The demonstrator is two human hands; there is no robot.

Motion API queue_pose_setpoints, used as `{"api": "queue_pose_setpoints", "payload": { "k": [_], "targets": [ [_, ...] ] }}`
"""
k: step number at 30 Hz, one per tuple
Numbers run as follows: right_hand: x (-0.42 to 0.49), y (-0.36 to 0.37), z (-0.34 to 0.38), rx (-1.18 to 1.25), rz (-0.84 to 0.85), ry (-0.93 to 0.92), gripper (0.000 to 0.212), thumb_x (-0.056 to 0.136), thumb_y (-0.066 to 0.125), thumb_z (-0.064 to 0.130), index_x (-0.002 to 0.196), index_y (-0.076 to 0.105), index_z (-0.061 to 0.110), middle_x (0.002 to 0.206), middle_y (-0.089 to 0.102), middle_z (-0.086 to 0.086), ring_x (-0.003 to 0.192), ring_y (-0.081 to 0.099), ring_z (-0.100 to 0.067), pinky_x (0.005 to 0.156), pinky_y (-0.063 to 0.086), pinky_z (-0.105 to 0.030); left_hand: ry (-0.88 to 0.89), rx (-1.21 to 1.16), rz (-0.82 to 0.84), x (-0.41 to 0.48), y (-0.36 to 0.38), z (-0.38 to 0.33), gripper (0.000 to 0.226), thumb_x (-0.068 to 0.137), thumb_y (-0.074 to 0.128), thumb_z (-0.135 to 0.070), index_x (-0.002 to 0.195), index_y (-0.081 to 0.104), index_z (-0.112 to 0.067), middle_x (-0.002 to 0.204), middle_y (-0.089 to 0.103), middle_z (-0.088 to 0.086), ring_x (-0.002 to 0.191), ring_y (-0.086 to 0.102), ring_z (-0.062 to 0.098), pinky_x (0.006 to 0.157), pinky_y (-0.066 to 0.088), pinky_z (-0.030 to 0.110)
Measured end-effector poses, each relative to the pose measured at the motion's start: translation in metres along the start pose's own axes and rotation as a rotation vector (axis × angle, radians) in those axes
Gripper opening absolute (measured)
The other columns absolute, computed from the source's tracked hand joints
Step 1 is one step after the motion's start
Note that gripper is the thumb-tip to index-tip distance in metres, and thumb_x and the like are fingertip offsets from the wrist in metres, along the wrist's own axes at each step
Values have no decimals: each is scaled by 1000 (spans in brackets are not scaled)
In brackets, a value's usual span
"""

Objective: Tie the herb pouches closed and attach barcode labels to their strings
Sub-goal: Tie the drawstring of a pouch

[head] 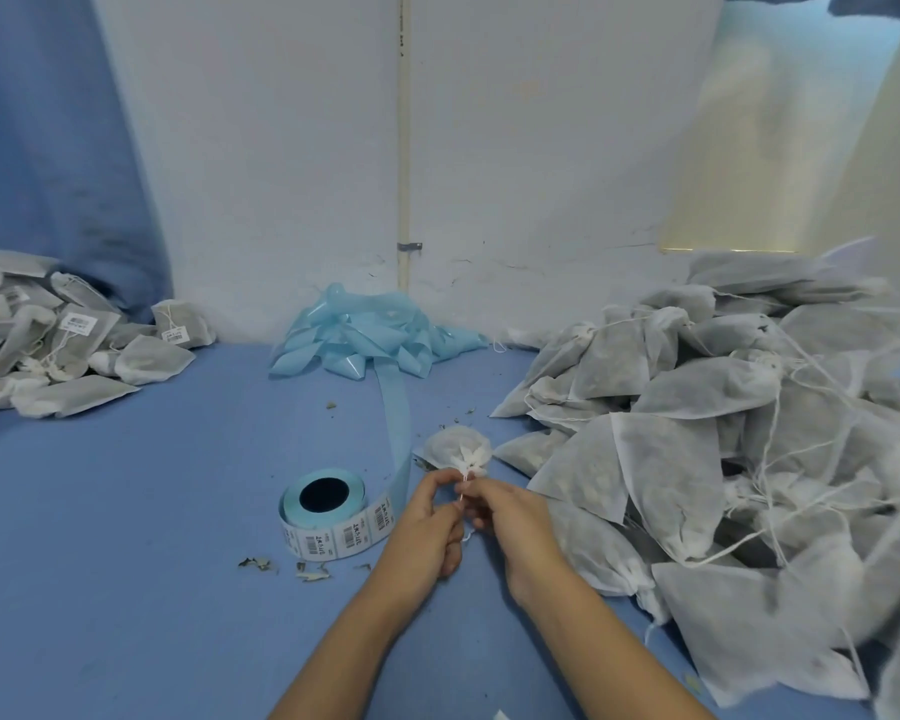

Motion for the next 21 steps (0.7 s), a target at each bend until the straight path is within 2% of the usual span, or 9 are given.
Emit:
{"api": "queue_pose_setpoints", "payload": {
  "k": [4, 8, 15, 18, 21],
  "targets": [
    [4, -2, 0, 84, -47, 67, 11, 76, 64, -1, 66, 65, 3, 64, 58, -9, 58, 48, -15, 52, 40, -18, -51, -16, -17, -1, 1, 1, 29, 96, 36, 3, 113, 51, -14, 43, 32, -7, 36, 26, 7, 37, 23, 18],
    [6, -4, 1, 168, -95, 86, 13, 77, 64, -2, 65, 66, 4, 59, 62, -5, 55, 52, -12, 47, 39, -15, -49, 44, -13, -1, 1, 3, 36, 94, 34, 4, 113, 54, -19, 43, 32, -9, 37, 27, 6, 39, 25, 18],
    [5, -5, 1, 177, 19, 50, 9, 85, 64, 5, 77, 68, 2, 69, 65, -6, 63, 58, -12, 57, 49, -15, 130, 230, -115, -9, -2, 0, 24, 98, 42, -8, 109, 51, -28, 51, 47, -2, 43, 42, 8, 45, 38, 18],
    [6, -5, 1, 29, 54, -30, 11, 87, 64, 9, 77, 67, 3, 68, 62, -6, 62, 56, -12, 59, 49, -16, 201, 299, -236, -12, -8, -2, 16, 98, 47, -13, 102, 52, -28, 58, 54, 5, 48, 49, 5, 50, 40, 14],
    [8, -10, 2, -207, -48, -159, 17, 85, 64, 7, 70, 66, -1, 60, 61, -10, 59, 57, -16, 63, 53, -29, 257, 436, -351, -14, -11, -6, 7, 96, 52, -19, 93, 59, -18, 69, 59, -4, 61, 53, 3, 56, 38, 14]
  ]
}}
Point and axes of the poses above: each hand's wrist, its own x-axis towards the middle knuckle, its own y-axis out of the palm, z = x × y, the point moved 5 cm from there along x, towards the middle knuckle
